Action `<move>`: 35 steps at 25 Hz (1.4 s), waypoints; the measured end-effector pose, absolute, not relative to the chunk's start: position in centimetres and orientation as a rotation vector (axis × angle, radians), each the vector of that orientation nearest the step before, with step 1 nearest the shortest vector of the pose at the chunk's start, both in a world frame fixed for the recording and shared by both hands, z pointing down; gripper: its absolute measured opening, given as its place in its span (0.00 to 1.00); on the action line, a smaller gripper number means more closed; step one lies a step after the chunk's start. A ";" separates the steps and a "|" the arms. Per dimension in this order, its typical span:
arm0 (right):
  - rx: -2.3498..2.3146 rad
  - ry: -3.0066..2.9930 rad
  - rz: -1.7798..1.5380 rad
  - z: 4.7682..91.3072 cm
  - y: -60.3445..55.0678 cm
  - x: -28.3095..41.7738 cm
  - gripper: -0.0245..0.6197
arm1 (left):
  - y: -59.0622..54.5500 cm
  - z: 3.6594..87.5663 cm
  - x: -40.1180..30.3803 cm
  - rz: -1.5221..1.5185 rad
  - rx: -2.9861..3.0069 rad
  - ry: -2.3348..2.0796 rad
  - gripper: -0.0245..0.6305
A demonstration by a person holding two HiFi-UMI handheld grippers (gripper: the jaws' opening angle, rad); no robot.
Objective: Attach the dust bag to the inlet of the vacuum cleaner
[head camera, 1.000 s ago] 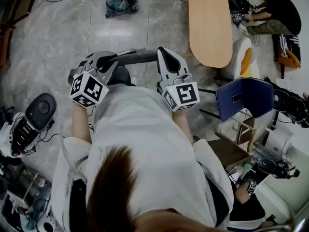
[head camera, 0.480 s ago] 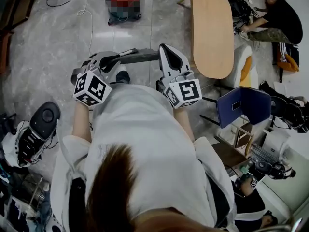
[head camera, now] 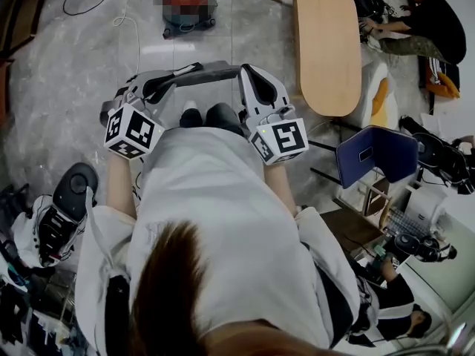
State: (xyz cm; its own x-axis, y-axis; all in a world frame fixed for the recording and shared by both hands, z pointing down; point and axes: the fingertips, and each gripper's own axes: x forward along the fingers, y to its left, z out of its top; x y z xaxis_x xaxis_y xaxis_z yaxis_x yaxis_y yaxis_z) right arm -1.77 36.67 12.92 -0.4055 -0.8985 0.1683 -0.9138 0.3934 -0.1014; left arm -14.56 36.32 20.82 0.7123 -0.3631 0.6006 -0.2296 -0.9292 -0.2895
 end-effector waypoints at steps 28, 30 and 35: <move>1.415 -2.643 0.316 15.0 22.3 5.0 0.04 | 25.0 22.6 -7.5 -1.098 -2.746 0.704 0.10; 1.410 -2.665 0.319 14.6 20.9 6.5 0.04 | 23.7 22.5 -6.1 -1.091 -2.740 0.737 0.10; 1.382 -2.688 0.335 14.8 18.8 9.7 0.04 | 21.3 21.7 -3.4 -1.053 -2.725 0.820 0.10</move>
